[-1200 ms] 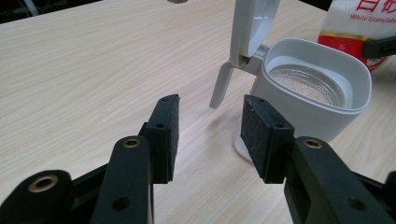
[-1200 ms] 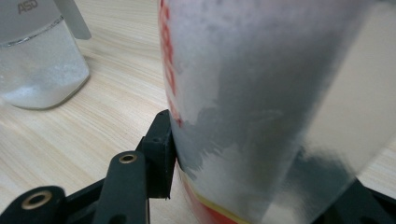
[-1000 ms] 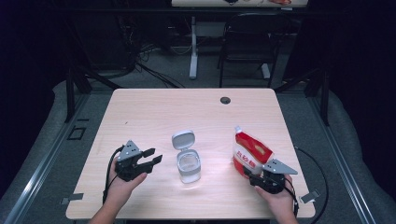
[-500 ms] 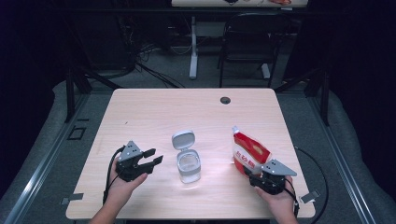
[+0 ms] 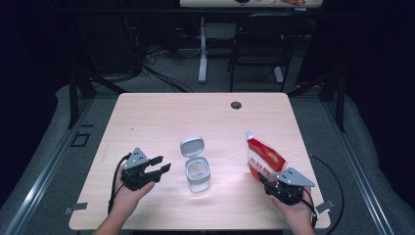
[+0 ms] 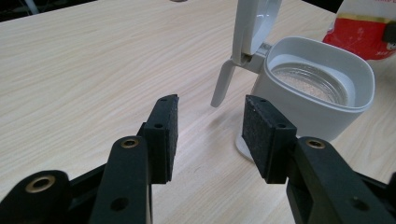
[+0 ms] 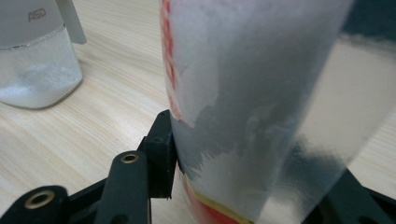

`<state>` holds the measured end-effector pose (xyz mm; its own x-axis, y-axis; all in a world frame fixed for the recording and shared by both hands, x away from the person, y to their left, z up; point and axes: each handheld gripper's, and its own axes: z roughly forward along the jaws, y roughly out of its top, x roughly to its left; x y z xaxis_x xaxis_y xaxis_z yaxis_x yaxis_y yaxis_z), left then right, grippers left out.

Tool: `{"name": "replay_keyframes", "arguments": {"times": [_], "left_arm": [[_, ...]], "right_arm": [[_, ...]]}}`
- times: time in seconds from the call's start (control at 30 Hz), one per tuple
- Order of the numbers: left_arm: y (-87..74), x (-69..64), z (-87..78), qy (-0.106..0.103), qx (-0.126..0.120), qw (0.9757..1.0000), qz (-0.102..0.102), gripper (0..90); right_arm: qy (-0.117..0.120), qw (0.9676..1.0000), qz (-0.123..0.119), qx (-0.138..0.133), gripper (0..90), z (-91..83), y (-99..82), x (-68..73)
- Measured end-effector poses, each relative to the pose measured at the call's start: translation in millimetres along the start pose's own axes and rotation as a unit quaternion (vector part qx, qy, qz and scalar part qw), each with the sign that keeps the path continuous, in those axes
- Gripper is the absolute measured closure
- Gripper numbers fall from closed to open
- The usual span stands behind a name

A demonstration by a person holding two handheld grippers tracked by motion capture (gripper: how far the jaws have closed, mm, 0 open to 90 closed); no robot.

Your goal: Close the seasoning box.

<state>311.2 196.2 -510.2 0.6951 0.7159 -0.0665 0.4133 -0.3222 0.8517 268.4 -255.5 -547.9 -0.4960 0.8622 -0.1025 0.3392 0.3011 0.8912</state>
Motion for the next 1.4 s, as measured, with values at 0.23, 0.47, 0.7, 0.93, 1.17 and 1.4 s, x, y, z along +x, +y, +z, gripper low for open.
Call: {"name": "replay_keyframes", "arguments": {"times": [0.23, 0.47, 0.7, 0.93, 1.17, 1.4], "left_arm": [[-0.3, -0.7, 0.4, 0.0, 0.0, 1.0, -0.002, 56.2], [-0.5, -0.2, 0.8, 0.001, 0.001, 1.0, -0.004, 56.1], [-1.3, -0.6, 1.0, 0.003, 0.0, 1.0, -0.004, 56.1], [-1.4, 0.1, 0.0, 0.004, 0.0, 1.0, -0.005, 56.1], [-1.6, 0.3, -0.2, 0.003, 0.0, 1.0, -0.006, 56.1], [-1.9, 1.1, 0.0, 0.003, 0.0, 1.0, -0.006, 56.1]], "right_arm": [[-0.016, 0.9994, -0.03, -0.007, 52.7, -5.3, 8.1, 2.8], [-0.015, 0.9974, -0.071, -0.009, 53.0, -8.2, 21.9, 10.5], [-0.03, 0.9922, -0.118, -0.023, 53.1, -11.5, 37.1, 23.8], [-0.055, 0.985, -0.162, -0.025, 53.2, -12.3, 44.8, 25.4], [-0.072, 0.9798, -0.185, -0.02, 53.2, -11.9, 47.2, 24.9], [-0.066, 0.9788, -0.193, -0.015, 53.3, -10.1, 47.4, 23.4]]}}
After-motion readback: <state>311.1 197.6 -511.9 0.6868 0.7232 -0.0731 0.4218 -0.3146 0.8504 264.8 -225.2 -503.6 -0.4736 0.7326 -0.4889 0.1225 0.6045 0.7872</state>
